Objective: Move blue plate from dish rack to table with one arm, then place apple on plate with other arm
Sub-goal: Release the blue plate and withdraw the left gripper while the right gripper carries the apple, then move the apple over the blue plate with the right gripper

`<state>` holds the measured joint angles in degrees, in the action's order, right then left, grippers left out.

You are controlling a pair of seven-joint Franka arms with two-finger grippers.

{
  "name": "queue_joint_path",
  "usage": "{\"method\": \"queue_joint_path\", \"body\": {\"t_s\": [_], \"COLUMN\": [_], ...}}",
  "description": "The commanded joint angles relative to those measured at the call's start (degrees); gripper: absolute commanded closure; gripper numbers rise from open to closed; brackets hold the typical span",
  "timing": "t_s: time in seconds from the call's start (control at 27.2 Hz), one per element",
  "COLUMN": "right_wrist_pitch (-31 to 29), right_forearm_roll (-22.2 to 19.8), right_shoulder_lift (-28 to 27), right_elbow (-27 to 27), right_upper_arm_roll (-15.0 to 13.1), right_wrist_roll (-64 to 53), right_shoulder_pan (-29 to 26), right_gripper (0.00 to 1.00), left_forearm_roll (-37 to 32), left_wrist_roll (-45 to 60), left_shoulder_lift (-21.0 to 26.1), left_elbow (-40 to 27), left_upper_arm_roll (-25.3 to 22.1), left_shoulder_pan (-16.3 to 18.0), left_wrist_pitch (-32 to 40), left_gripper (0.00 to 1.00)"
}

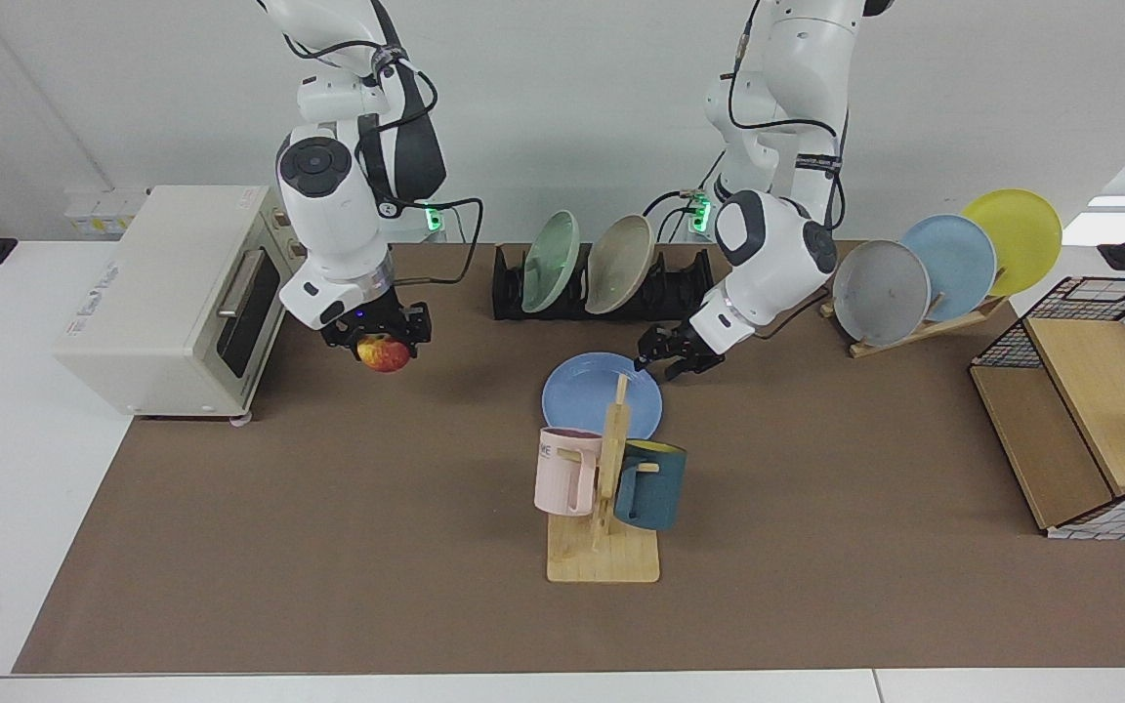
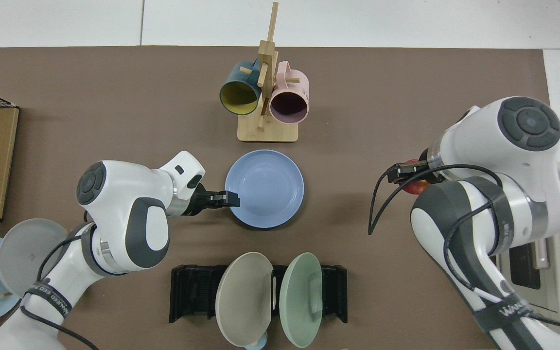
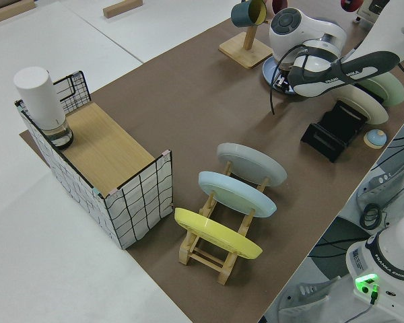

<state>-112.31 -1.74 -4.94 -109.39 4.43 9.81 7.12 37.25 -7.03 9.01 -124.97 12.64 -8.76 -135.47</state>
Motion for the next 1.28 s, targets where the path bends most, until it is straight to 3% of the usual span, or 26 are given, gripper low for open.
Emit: {"method": "queue_joint_path", "body": {"t_s": [0.0,0.18,0.55,0.92,1.25], "right_wrist_pitch": [0.9,0.9,0.8,0.7,-0.2], "right_forearm_roll": [0.4,0.4,0.4,0.6,0.4], "right_shoulder_lift": [1.2,1.2,1.1,0.5,-3.1], "right_elbow": [-0.3,-0.3,-0.2,0.6,3.5], "right_upper_arm_roll": [1.7,2.9,5.0,8.6,10.2], "right_wrist_roll": [3.1,4.5,7.9,12.9,22.5], "right_shoulder_pan": [-0.5,-0.5,-0.5,0.0,3.0], "right_gripper": [1.0,1.0,1.0,1.0,1.0], "left_forearm_roll": [-11.8,-19.9,-35.5,-37.2,-40.9], "left_wrist_roll": [8.5,10.5,10.9,10.7,10.0], "left_shoulder_lift": [-1.4,-3.7,-7.9,-8.2,-8.7], "left_elbow": [3.1,9.3,19.7,30.3,33.0], "left_upper_arm_roll": [-0.5,-3.0,-5.7,-7.2,-8.2], "left_shoulder_pan": [0.2,2.0,3.3,3.3,3.3], "left_wrist_pitch": [6.6,20.2,35.0,44.9,47.3], "left_gripper": [0.32,0.31,0.04,0.01,0.01]}}
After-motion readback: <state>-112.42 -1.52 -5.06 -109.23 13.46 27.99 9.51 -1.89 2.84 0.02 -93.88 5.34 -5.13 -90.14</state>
